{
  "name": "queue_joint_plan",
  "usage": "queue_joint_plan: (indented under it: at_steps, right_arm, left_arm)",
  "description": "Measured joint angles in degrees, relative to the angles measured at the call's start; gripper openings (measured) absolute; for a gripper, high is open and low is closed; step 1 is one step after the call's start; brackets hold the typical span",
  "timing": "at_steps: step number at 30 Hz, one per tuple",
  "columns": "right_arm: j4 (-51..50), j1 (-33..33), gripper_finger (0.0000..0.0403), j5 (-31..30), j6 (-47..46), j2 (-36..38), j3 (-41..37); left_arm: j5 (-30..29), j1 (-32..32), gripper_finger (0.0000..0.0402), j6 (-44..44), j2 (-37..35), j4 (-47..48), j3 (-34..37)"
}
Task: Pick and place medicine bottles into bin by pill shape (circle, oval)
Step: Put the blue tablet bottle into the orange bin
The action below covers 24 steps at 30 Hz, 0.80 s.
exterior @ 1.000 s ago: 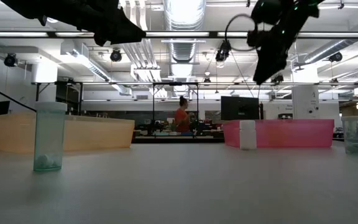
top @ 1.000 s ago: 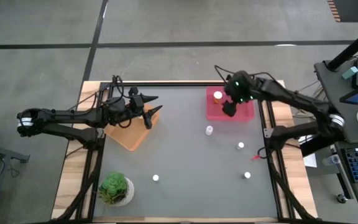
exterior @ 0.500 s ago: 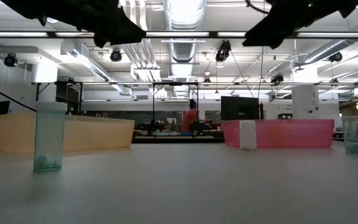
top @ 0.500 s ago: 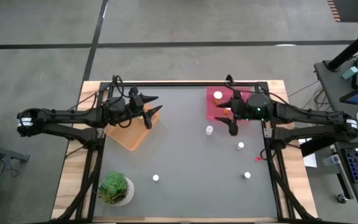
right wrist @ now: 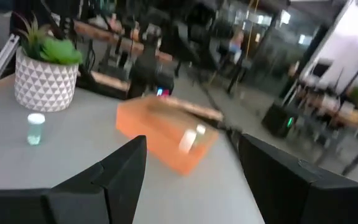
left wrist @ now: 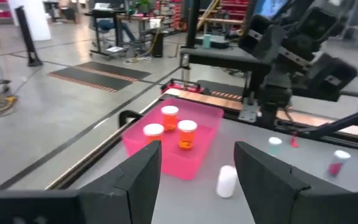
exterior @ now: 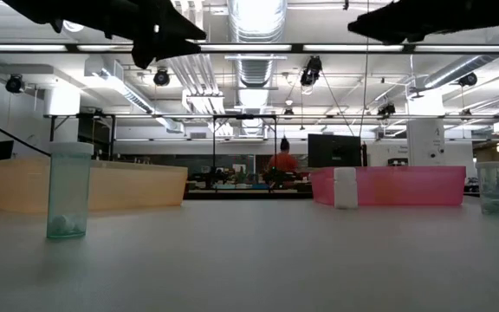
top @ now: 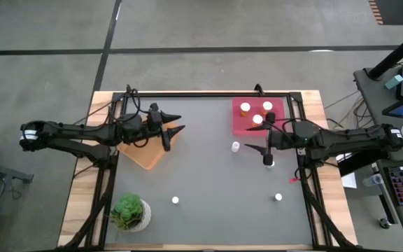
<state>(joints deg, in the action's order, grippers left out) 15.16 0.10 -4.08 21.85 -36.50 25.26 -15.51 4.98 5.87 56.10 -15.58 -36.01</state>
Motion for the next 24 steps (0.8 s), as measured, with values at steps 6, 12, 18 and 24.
queue_joint_plan:
  at_steps: [6, 12, 18, 24]
  right_arm:
    - [6.19, 0.41, 0.0247, 6.05, 4.85, 2.86, -2.26]
    - [6.22, 0.41, 0.0247, 10.05, 5.25, 6.61, -2.65]
    - [6.05, 0.39, 0.0247, 10.08, 5.67, 9.99, -4.16]
    - [6.15, 0.39, 0.0247, 9.95, 6.36, 13.44, -5.37]
  left_arm:
    - [0.02, -3.65, 0.0187, 1.31, 4.58, -7.58, -0.61]
    - [0.03, -5.85, 0.0187, 1.53, 11.1, -8.9, -6.49]
    - [0.47, -8.26, 0.0187, 11.3, 16.4, 8.97, -16.3]
    - [0.51, -12.64, 0.0187, 29.01, 23.58, 36.88, -29.23]
